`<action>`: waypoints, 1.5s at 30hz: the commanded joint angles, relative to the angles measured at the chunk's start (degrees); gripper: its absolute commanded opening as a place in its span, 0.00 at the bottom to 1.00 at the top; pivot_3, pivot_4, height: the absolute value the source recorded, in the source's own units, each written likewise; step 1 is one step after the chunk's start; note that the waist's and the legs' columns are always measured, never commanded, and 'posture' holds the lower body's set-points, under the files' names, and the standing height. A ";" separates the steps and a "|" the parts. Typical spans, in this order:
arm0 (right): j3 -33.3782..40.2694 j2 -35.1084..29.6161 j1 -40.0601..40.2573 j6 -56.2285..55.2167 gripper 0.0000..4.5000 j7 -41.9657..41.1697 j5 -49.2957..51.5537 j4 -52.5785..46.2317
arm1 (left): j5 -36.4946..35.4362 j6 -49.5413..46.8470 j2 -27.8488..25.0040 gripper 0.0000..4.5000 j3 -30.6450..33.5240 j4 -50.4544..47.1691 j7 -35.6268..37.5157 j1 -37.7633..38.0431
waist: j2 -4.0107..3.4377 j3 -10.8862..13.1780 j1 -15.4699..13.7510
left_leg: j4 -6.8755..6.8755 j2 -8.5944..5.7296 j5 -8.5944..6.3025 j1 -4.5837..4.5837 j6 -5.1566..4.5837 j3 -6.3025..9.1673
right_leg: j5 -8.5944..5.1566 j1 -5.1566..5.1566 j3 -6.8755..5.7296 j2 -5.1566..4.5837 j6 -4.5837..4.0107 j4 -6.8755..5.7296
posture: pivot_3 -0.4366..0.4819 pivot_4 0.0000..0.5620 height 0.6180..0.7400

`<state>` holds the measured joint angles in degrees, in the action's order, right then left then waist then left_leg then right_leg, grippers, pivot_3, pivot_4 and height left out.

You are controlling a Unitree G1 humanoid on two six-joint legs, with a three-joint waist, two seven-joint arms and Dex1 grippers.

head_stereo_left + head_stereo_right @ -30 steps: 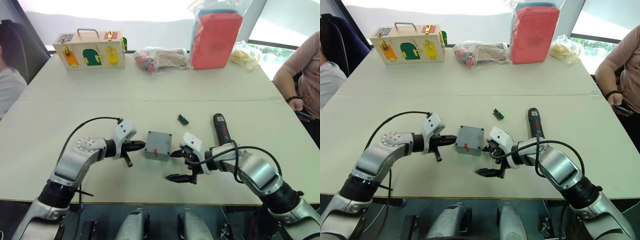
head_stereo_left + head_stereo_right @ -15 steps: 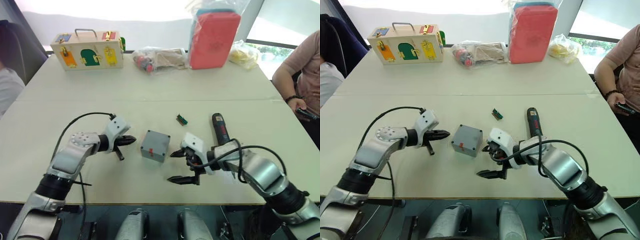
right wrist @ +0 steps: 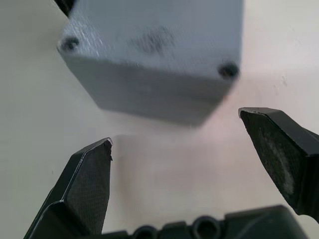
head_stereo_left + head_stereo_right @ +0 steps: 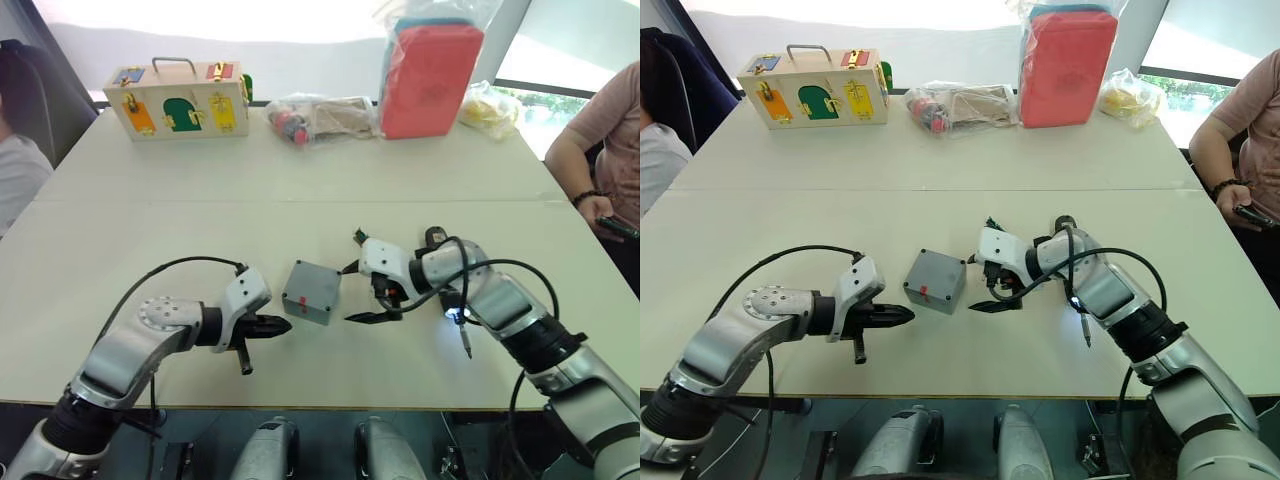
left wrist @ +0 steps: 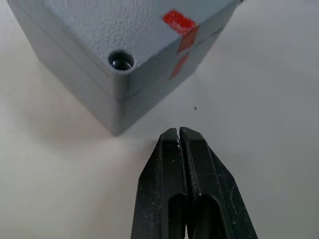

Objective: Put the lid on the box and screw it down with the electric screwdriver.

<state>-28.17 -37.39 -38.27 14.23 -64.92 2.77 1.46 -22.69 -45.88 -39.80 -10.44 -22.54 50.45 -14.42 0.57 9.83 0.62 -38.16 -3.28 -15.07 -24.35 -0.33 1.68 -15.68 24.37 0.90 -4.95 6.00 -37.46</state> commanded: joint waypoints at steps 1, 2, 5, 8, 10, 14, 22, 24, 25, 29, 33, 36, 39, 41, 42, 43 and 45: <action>0.82 0.23 0.39 0.19 0.99 -1.87 0.03 -2.40 | 1.50 1.52 0.17 0.00 -0.53 0.18 -1.22 -0.67 | 0.00 0.00 -0.05 | 0.00 0.00 0.00 0.00 0.00 0.00 | 0.00 0.00 0.00 0.00 0.00 0.00 | 0.48 0.27 0.98; 0.87 0.19 1.14 1.12 0.99 -2.34 0.34 -3.63 | 1.86 1.93 0.46 0.00 -0.55 0.61 -1.63 -0.76 | 0.00 0.00 -0.07 | -0.01 -0.01 0.00 0.00 0.00 0.00 | 0.00 0.00 0.00 -0.01 0.00 -0.01 | 0.48 0.27 0.98; 1.37 -0.33 3.26 4.20 0.99 -3.03 1.07 -7.38 | 2.30 2.67 1.16 0.00 -0.31 1.50 -2.24 -1.46 | 0.00 0.00 -0.05 | -0.01 0.00 0.00 0.00 0.00 0.01 | 0.00 -0.01 0.00 -0.01 0.00 -0.01 | 0.48 0.27 0.98; 2.87 0.10 4.52 7.12 0.99 -1.87 1.23 -9.46 | 2.87 3.35 1.67 0.00 0.01 2.92 -2.66 -2.53 | 0.00 0.00 -0.03 | -0.01 0.00 0.00 0.00 0.00 0.01 | 0.00 -0.01 0.00 -0.01 0.00 -0.02 | 0.48 0.27 0.98; 3.47 0.13 5.20 8.94 0.99 -1.37 1.31 -10.55 | 3.07 3.60 1.81 0.00 -0.04 3.45 -2.57 -3.00 | 0.00 0.00 -0.02 | -0.01 0.00 0.00 0.01 0.00 0.01 | 0.00 -0.01 0.00 -0.01 0.00 -0.05 | 0.48 0.27 0.98; 4.29 0.40 7.23 11.86 0.99 0.00 1.65 -13.76 | 3.61 4.28 2.55 0.00 -0.13 4.54 -2.96 -4.07 | 0.00 0.00 -0.12 | -0.01 0.00 0.00 0.01 0.00 0.02 | 0.00 0.00 0.00 -0.01 0.00 -0.06 | 0.48 0.27 0.98; 4.52 0.96 9.19 16.08 0.99 1.57 2.05 -17.90 | 6.43 6.58 2.92 0.00 -1.39 7.68 -3.05 -5.81 | 0.00 0.00 -0.04 | -0.03 -0.01 0.00 0.01 0.00 0.01 | 0.00 0.00 0.00 -0.01 0.00 -0.07 | 0.48 0.27 0.98; 4.76 1.18 9.43 17.24 0.99 1.98 2.46 -18.92 | 6.58 6.80 3.17 0.00 -1.32 7.94 -2.99 -6.04 | 0.00 0.00 -0.03 | -0.03 -0.01 0.00 0.01 0.00 0.01 | 0.00 0.00 0.00 -0.01 0.00 -0.07 | 0.48 0.27 0.98; 4.76 1.26 9.51 17.73 0.99 2.14 2.60 -19.36 | 6.65 6.95 3.23 0.00 -1.37 8.05 -2.87 -6.16 | 0.00 0.00 -0.04 | -0.03 -0.01 0.00 0.01 0.00 0.01 | 0.00 0.00 0.00 -0.01 0.00 -0.07 | 0.48 0.27 0.98; 4.72 1.34 9.98 19.37 0.99 2.43 3.27 -20.90 | 7.07 7.30 3.65 0.00 -1.42 8.30 -3.10 -6.44 | 0.00 0.00 -0.04 | -0.03 -0.01 0.00 0.01 0.00 0.01 | 0.00 0.00 0.00 -0.01 0.00 -0.07 | 0.48 0.27 0.98; 4.72 1.43 10.19 21.34 0.99 2.95 4.12 -22.42 | 7.31 7.43 4.12 0.00 -1.49 8.57 -2.99 -6.74 | 0.00 -0.01 -0.09 | -0.03 -0.01 0.00 0.01 0.00 0.01 | 0.00 0.00 0.00 -0.01 0.00 -0.08 | 0.48 0.27 0.98; 4.67 1.19 10.18 21.87 0.99 3.24 4.04 -22.87 | 7.43 7.51 4.13 0.00 -1.57 8.59 -2.61 -6.73 | 0.00 -0.01 -0.05 | -0.03 -0.01 0.00 0.01 0.00 0.01 | 0.00 0.00 0.00 -0.01 0.00 -0.09 | 0.48 0.27 0.98; 5.14 0.17 10.38 22.16 0.99 3.71 3.56 -23.23 | 7.52 7.45 4.02 0.00 -1.50 8.50 -2.55 -6.62 | 0.00 -0.01 -0.09 | -0.03 -0.01 0.00 0.01 0.00 0.01 | 0.00 0.00 0.00 -0.01 0.00 -0.09 | 0.48 0.27 0.98; 6.82 -0.82 10.58 22.88 0.99 4.70 3.56 -23.47 | 7.07 6.94 2.73 0.00 -0.88 7.67 -1.64 -6.22 | 0.00 -0.01 -0.10 | -0.03 -0.01 0.00 0.01 0.00 0.01 | 0.00 0.00 0.00 -0.01 0.00 -0.09 | 0.48 0.27 0.98; 8.39 -1.59 10.77 24.62 0.99 5.39 3.95 -23.86 | 6.45 6.46 1.68 0.00 -0.14 6.96 -0.78 -5.95 | 0.00 -0.01 -0.10 | -0.03 -0.01 0.00 0.01 0.00 0.01 | 0.00 0.00 0.00 -0.01 0.00 -0.09 | 0.48 0.27 0.98; 9.40 -2.09 10.81 26.02 0.99 5.91 4.31 -24.21 | 5.97 6.14 0.91 0.00 0.42 6.50 -0.11 -5.79 | 0.00 0.00 -0.07 | -0.03 -0.01 0.00 0.01 0.00 0.01 | 0.00 0.00 0.00 -0.01 0.00 -0.09 | 0.48 0.27 0.98; 18.33 -0.85 10.90 31.93 0.99 7.04 10.83 -25.55 | 2.96 4.45 -1.87 0.00 4.03 6.17 2.46 -6.20 | 0.02 0.00 -0.12 | -0.03 -0.02 0.00 0.01 0.00 0.01 | 0.00 0.00 0.00 -0.03 0.00 -0.10 | 0.48 0.27 0.98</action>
<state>-18.75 -38.60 -26.97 41.77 -59.22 8.45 -20.81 -16.87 -40.27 -39.12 -11.24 -14.20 50.50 -20.11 0.59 9.83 0.50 -38.19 -3.29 -15.07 -24.35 -0.33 1.70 -15.68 24.38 0.89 -4.98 6.00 -37.56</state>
